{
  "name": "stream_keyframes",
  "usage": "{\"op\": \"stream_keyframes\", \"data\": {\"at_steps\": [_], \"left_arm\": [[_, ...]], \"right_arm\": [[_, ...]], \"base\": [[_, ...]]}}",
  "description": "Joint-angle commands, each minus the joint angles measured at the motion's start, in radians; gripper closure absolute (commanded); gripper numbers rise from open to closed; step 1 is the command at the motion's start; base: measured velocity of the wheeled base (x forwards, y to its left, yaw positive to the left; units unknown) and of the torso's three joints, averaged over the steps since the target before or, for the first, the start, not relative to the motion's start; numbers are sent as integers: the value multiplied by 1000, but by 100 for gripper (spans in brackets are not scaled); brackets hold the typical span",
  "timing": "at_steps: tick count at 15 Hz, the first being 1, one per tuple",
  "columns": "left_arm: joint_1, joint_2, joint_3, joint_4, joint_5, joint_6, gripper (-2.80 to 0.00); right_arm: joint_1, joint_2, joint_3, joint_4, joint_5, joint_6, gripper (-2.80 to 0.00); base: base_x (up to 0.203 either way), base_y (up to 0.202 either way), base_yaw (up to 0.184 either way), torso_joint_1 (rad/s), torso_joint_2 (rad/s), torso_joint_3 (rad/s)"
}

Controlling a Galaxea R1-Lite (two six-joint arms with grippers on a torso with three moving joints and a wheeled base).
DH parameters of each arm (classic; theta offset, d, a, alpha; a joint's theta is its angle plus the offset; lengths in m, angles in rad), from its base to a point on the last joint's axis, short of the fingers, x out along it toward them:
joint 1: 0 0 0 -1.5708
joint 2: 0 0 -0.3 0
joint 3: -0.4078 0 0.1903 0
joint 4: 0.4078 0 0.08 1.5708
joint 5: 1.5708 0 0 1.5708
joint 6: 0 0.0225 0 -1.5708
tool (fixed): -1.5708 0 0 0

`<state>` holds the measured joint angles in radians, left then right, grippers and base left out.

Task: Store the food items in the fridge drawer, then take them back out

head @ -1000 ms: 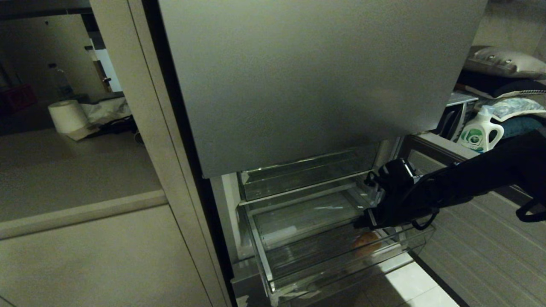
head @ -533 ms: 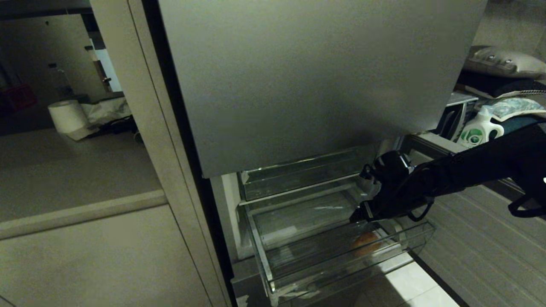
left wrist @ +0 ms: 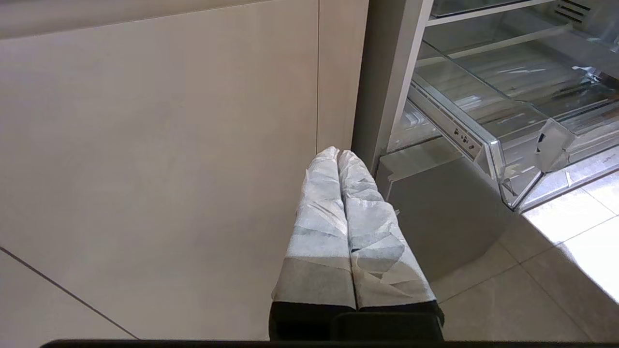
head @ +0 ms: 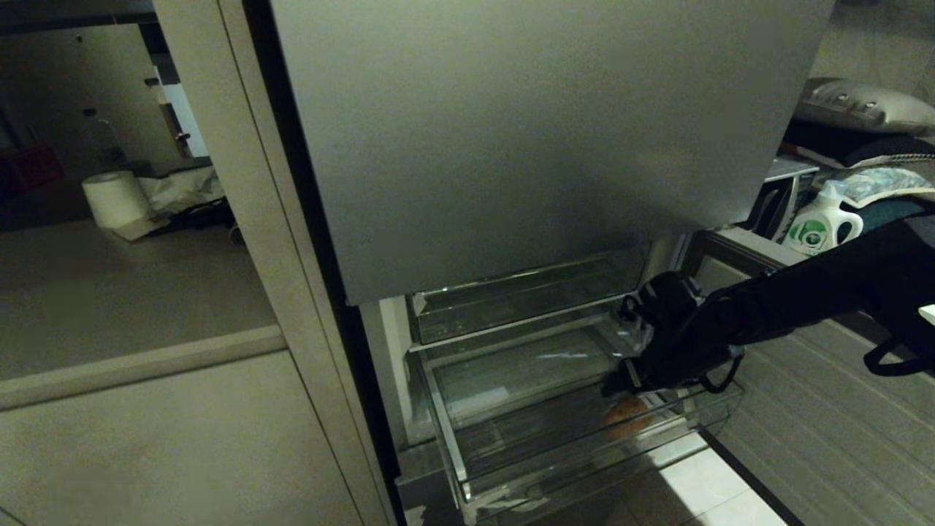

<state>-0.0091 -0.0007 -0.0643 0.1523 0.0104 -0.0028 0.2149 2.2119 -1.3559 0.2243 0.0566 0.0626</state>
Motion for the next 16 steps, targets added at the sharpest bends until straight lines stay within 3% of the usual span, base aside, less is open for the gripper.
{"op": "stream_keyframes", "data": {"at_steps": [1,5,16], "left_arm": [[0,1,0,1,0,0,0],[0,1,0,1,0,0,0],[0,1,0,1,0,0,0]], "right_arm": [[-3,-9,24,0,3,0,-280],[-12,-5,21,-44,47,-1,-280],[-60,-58,55,-62,52,-1,-280]], "base": [[0,0,0,0,0,0],[0,0,0,0,0,0],[0,0,0,0,0,0]]}}
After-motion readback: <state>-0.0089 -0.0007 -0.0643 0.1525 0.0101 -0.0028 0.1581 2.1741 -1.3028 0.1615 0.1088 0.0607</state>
